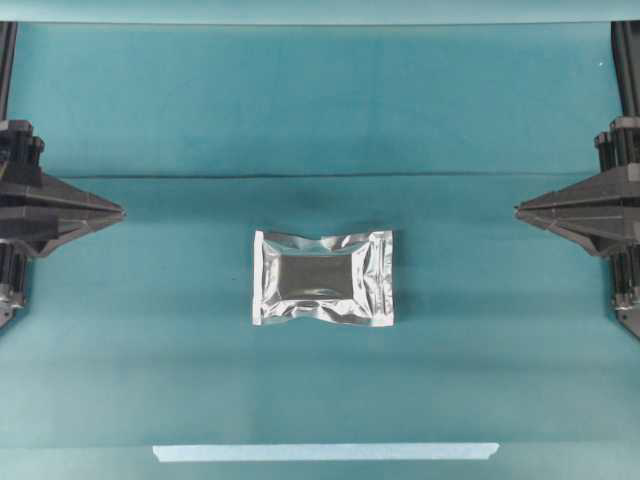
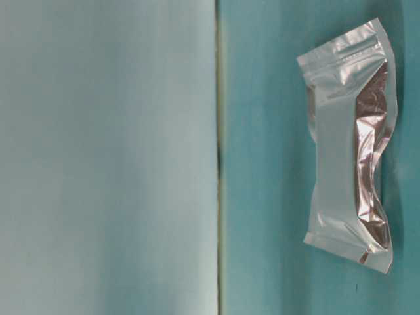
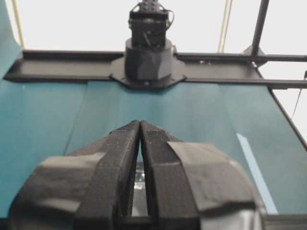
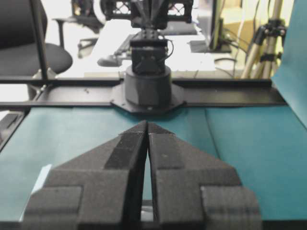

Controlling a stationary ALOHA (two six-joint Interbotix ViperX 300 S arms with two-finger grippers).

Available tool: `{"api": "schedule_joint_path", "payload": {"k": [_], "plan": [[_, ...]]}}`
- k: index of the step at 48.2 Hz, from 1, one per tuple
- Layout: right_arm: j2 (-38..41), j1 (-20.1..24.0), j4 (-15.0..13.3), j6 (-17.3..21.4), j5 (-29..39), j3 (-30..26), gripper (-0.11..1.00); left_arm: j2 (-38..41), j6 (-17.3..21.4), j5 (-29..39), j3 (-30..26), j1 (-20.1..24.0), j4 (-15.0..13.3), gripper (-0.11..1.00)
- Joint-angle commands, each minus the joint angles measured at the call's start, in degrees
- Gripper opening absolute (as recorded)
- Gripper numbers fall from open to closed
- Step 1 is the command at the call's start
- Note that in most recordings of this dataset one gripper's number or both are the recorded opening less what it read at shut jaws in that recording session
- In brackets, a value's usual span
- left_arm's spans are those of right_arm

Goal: Hand over the silver zip bag and make it stand upright.
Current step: 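Move the right gripper toward the right edge of the silver bag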

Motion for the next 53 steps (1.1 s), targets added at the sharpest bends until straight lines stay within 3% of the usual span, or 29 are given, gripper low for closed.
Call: {"api": "schedule_joint_path", "payload": {"k": [1, 8, 14, 19, 28, 41, 53], "plan": [[0.4, 1.1, 0.5, 0.9, -0.4, -1.1, 0.09, -0.4, -0.3, -0.5, -3.0, -2.8, 0.4, 0.14], [2.1, 1.3, 10.9, 6.6, 4.0, -2.5, 0.00, 0.7, 0.5, 1.3, -5.3, -2.8, 0.4, 0.00], [3.3, 0.5, 19.7, 13.1, 5.5, -2.5, 0.00, 1.3, 0.7, 5.2, -6.6, -2.8, 0.4, -0.01], [4.3, 0.1, 25.0, 17.1, 6.2, -2.6, 0.00, 1.7, 0.7, 8.3, -7.6, -2.8, 0.4, -0.01], [6.9, -0.4, 32.2, 22.0, 7.7, -2.5, 0.00, 3.1, 0.9, 12.8, -9.0, -2.7, 0.5, -0.01], [13.7, -1.7, 39.0, 26.8, 9.8, -1.1, 0.00, 4.7, 0.9, 13.6, -9.0, -2.5, 0.4, -0.01], [22.1, 0.3, 39.7, 28.7, 9.1, -2.0, 0.03, 4.5, 0.9, 14.0, -9.0, -2.0, 0.4, -0.01]]}}
